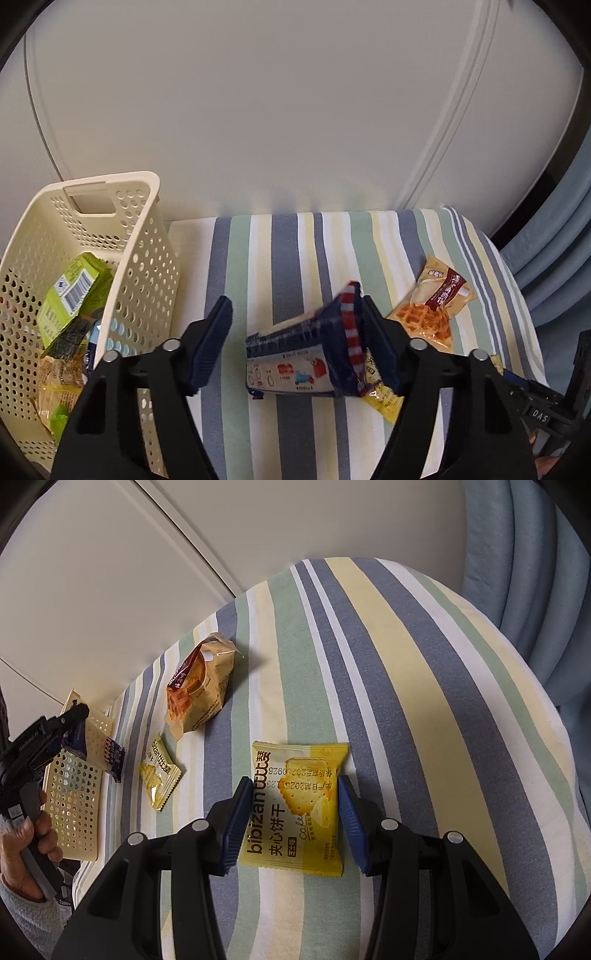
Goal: Organize snacks
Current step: 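Carry the blue wafer pack with the left gripper into the basket and release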
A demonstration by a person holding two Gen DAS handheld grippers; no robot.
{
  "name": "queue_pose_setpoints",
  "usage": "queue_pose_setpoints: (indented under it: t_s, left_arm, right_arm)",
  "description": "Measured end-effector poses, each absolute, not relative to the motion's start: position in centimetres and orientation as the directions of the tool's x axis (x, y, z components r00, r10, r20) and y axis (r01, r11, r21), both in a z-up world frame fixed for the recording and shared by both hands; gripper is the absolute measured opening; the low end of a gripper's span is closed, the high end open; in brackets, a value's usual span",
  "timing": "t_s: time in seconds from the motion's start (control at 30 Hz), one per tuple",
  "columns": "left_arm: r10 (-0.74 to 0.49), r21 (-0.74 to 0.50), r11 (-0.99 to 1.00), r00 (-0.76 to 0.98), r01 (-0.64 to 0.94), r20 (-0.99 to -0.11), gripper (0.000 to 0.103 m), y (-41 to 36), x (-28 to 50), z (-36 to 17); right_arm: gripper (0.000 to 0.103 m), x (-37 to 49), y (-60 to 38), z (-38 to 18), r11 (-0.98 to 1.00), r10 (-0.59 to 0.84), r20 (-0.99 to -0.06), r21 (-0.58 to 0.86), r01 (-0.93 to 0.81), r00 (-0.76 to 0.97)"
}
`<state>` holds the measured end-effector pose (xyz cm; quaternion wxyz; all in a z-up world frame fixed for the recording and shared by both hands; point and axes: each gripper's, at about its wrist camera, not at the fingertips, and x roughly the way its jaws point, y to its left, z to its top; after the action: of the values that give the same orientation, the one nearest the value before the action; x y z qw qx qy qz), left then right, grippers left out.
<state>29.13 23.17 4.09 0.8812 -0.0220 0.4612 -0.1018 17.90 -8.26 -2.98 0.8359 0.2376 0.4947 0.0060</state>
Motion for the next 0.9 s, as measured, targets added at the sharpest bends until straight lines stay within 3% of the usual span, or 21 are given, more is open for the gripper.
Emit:
queue_pose_setpoints:
  t_s: [0.03, 0.07, 0.23, 0.37, 0.5, 0.6, 0.9]
  left_arm:
    - [-0.226, -0.16, 0.973, 0.545, 0.166, -0.808, 0.094, 23.4, 29.4, 4.1]
    - [-0.253, -0.186, 0.967, 0.536, 0.176, -0.805, 0.097, 23.6, 29.7, 4.2]
    - [-0.311, -0.176, 0.94, 0.519, 0.293, -0.796, 0.097, 22.9, 29.5, 5.2]
    - [-0.301, -0.081, 0.887, 0.438, 0.454, -0.847, 0.098, 20.6, 28.4, 4.6]
    - [-0.146, 0.135, 0.814, 0.425, 0.565, -0.893, 0.098, 18.5, 27.3, 2.0]
    - [-0.072, 0.207, 0.803, 0.436, 0.559, -0.897, 0.098, 18.1, 27.7, 0.4]
    - [-0.045, 0.164, 0.888, 0.438, 0.429, -0.898, 0.098, 18.7, 32.0, -1.3]
  right_arm:
    - [0.047, 17.9, -8.3, -3.0, 0.886, 0.247, -0.824, 0.405, 0.224, 0.51]
    - [0.047, 18.0, -8.3, -3.0, 0.886, 0.248, -0.824, 0.406, 0.224, 0.51]
    - [0.047, 18.1, -8.3, -3.1, 0.887, 0.253, -0.823, 0.407, 0.217, 0.509]
    - [0.047, 18.2, -8.3, -3.1, 0.888, 0.252, -0.823, 0.405, 0.216, 0.508]
    - [0.047, 18.2, -8.3, -3.1, 0.886, 0.256, -0.822, 0.41, 0.217, 0.508]
    - [0.048, 18.2, -8.4, -3.1, 0.887, 0.255, -0.823, 0.408, 0.216, 0.507]
    - [0.048, 18.3, -8.3, -3.1, 0.89, 0.252, -0.826, 0.403, 0.215, 0.505]
